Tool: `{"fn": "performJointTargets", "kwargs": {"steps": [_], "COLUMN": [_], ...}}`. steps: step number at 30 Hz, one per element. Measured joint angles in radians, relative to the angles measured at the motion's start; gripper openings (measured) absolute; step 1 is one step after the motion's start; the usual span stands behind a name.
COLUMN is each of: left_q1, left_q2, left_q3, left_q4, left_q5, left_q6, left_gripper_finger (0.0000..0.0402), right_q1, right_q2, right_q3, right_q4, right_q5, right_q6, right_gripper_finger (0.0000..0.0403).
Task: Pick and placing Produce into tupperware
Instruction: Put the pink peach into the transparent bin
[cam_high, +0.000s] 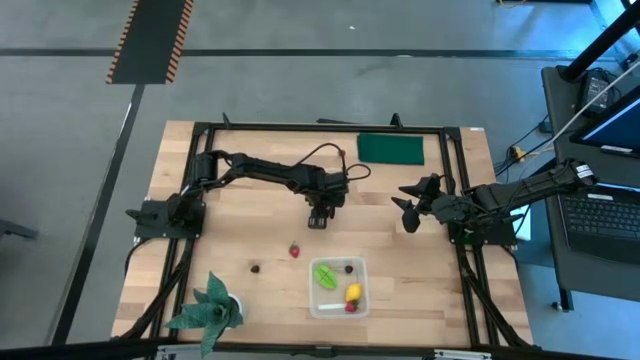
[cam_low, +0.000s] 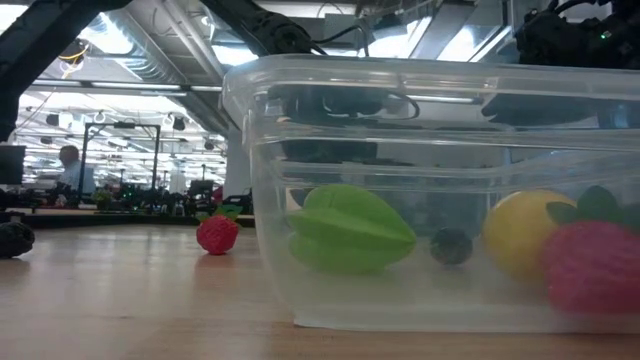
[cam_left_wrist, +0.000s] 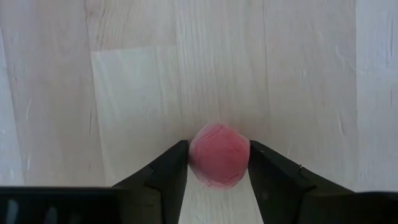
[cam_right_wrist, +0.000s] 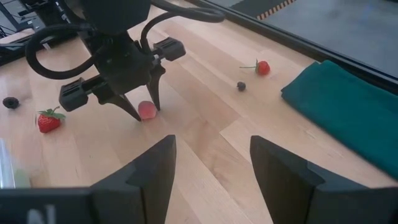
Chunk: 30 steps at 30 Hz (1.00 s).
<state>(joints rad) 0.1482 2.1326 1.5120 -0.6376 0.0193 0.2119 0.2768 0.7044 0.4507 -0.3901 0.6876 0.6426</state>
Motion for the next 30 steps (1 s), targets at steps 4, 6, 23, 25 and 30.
{"fn": "performJointTargets", "kwargs": {"steps": [4, 6, 23, 25, 30], "left_q1": [0.000, 0.000, -0.027, -0.047, -0.106], "left_q2": [0.000, 0.000, 0.002, 0.002, 0.000], "left_q3": [0.000, 0.000, 0.213, 0.287, 0.456], "left_q4": [0.002, 0.003, -0.158, -0.207, -0.278], "left_q5": [0.000, 0.001, 0.009, 0.010, 0.036], "left_q6": [0.000, 0.000, -0.027, -0.027, -0.023], "left_gripper_finger": [0.0142, 0.0134, 0.0111, 0.0107, 0.0111], "right_q1": [0.000, 0.000, 0.000, 0.000, 0.000], "right_q2": [0.000, 0.000, 0.000, 0.000, 0.000], "right_q3": [0.000, 0.000, 0.000, 0.000, 0.000], "right_q4": [0.000, 0.000, 0.000, 0.000, 0.000], "right_q5": [0.000, 0.000, -0.028, -0.043, -0.058], "right_q6": [0.000, 0.000, -0.003, -0.020, -0.053], "right_gripper_finger": [0.0208, 0.0208, 0.0208, 0.0208, 0.0208]}}
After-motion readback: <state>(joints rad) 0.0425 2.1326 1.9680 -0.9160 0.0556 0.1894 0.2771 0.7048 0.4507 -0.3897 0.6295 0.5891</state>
